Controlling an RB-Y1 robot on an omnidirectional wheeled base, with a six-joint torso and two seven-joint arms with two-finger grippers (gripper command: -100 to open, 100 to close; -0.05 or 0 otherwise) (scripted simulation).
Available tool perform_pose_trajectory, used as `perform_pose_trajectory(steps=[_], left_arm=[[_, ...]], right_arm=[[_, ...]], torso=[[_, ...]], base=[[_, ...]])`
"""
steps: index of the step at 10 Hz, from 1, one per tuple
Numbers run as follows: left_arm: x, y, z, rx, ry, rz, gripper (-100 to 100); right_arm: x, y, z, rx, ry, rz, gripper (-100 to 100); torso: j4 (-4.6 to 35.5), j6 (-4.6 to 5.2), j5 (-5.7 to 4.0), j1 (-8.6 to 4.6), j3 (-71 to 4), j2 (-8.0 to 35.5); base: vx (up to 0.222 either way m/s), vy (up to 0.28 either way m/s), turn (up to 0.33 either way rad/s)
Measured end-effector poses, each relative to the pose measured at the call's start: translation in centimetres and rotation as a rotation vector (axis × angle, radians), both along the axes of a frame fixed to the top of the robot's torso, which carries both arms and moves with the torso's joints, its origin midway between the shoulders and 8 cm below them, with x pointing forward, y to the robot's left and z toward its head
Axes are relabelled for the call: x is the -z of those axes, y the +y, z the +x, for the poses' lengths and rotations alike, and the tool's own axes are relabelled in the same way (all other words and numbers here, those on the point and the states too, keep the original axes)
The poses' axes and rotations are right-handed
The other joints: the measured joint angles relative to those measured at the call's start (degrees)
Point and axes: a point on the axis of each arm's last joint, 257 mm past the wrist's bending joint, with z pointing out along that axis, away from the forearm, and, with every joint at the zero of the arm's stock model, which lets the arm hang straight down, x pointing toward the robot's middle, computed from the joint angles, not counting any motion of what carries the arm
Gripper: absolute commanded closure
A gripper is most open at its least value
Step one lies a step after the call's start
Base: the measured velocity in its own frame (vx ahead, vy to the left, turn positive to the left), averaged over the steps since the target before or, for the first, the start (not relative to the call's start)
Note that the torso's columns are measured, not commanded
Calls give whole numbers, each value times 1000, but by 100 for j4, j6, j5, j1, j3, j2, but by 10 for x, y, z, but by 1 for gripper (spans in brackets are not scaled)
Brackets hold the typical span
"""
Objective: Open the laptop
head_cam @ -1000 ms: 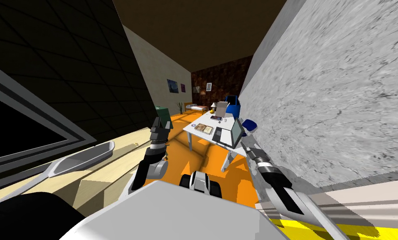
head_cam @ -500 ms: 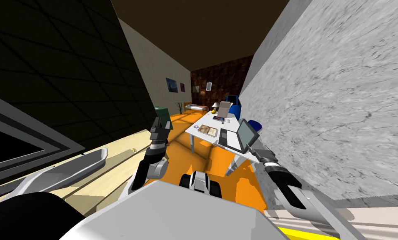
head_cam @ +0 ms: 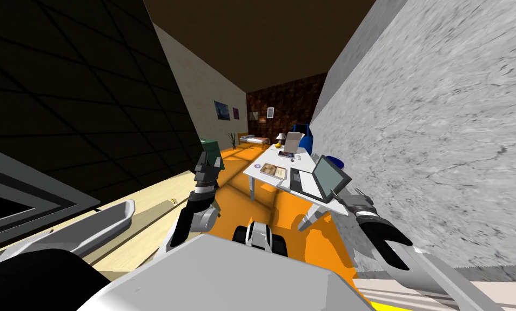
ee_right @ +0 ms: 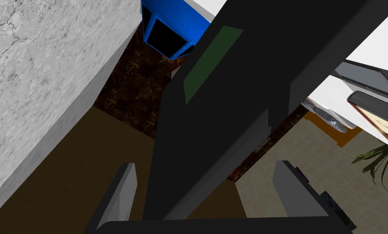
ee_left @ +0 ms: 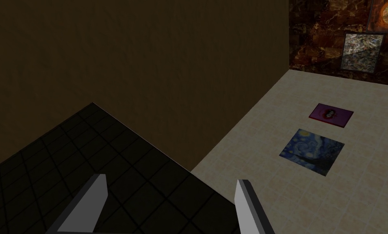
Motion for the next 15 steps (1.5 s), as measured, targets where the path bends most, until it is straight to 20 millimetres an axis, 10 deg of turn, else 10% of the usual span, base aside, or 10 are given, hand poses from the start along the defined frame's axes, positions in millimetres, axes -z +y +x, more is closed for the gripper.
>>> perform_pose_trajectory(steps=[4,5,15], left_arm=[[0,0,0,0,0,0,0],[0,0,0,0,0,0,0],[0,0,0,0,0,0,0]], right_arm=[[-11,-24,3,39,30,-107,-100],[-12,-24,3,41,30,-107,100],[-1,-3,-9,41,124,-420,100]], torso=[[1,-1,-11,-37,1,-1],[1,1,-8,-25,3,7],[2,-3,1,-12,-1,0]], base=[[52,50,7],[9,-4,-16],[30,42,5]])
